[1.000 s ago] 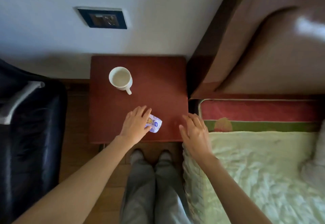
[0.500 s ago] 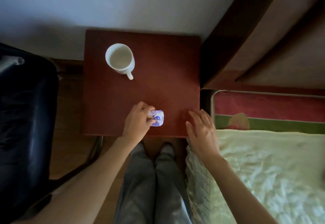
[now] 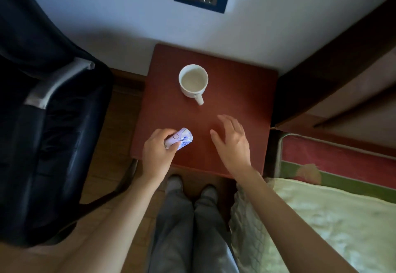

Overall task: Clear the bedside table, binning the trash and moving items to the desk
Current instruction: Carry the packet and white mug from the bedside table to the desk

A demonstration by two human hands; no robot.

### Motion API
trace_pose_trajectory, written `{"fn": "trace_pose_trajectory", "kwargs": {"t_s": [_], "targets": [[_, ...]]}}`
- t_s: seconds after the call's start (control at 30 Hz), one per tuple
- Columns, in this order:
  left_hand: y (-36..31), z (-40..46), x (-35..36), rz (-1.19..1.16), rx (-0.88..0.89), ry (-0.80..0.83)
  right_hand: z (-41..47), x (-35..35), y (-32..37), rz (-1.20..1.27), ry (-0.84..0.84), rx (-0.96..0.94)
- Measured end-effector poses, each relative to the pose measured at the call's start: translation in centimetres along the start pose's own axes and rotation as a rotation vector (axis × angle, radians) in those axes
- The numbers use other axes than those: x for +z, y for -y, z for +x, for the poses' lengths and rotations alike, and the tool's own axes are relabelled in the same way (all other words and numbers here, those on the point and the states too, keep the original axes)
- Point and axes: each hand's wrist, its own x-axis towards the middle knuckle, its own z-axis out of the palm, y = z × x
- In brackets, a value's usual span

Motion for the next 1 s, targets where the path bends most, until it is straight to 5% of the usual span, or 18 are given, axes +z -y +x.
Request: {"fn": "trace_pose_trajectory", "kwargs": {"t_s": [0.7,1.0], "targets": [[1.5,1.4,-3.1,-0.117,-0.095,-0.078,8.8,5.0,4.4,0.047,-0.21,0.319],[0.3,3.2,-4.6,-0.178,-0.067,-0.098,11.2,2.1,7.6,0.021,-0.26,0.244]]}}
